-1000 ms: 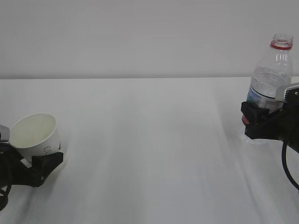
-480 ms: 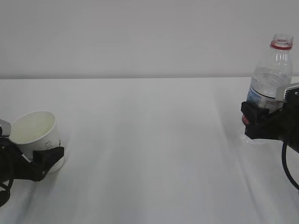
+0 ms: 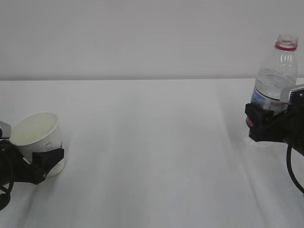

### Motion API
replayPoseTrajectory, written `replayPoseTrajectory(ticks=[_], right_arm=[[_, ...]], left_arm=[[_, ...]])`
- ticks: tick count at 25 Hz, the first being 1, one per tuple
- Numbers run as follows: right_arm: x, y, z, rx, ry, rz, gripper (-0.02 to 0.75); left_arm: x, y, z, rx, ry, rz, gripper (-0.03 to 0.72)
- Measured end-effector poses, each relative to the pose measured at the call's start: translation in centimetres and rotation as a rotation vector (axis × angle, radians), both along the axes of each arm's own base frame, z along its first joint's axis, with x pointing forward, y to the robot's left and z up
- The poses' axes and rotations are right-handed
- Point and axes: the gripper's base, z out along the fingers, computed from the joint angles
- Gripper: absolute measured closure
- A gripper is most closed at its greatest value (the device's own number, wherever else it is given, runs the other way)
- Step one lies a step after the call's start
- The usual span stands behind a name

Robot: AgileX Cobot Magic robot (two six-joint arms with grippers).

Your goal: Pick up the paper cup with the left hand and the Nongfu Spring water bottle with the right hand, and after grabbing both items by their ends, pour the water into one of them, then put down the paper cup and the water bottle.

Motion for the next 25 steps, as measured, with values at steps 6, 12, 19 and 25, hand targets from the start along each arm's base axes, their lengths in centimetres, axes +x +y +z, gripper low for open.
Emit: replayPoseTrajectory(ticks=[6, 12, 19, 25], right_arm=[[0.0, 0.0, 0.0, -0.001, 0.0, 0.004, 0.298], [0.0, 0.1, 0.0, -0.003, 0.0, 0.011, 0.298], [0.0, 0.1, 0.0, -0.003, 0.0, 0.011, 0.298], [0.0, 0.2, 0.0, -0.005, 0.0, 0.019, 0.298]], left_arm=[[0.0, -0.4, 0.0, 0.0, -0.007, -0.052, 0.108], [1.0, -0.9, 0.5, 0.0, -0.05, -0.126, 0.116], [1.9, -1.4, 0.9, -0.027, -0.074, -0.187, 0.123], [3.4, -2.8, 1.8, -0.076, -0.104, -0.236, 0.124]])
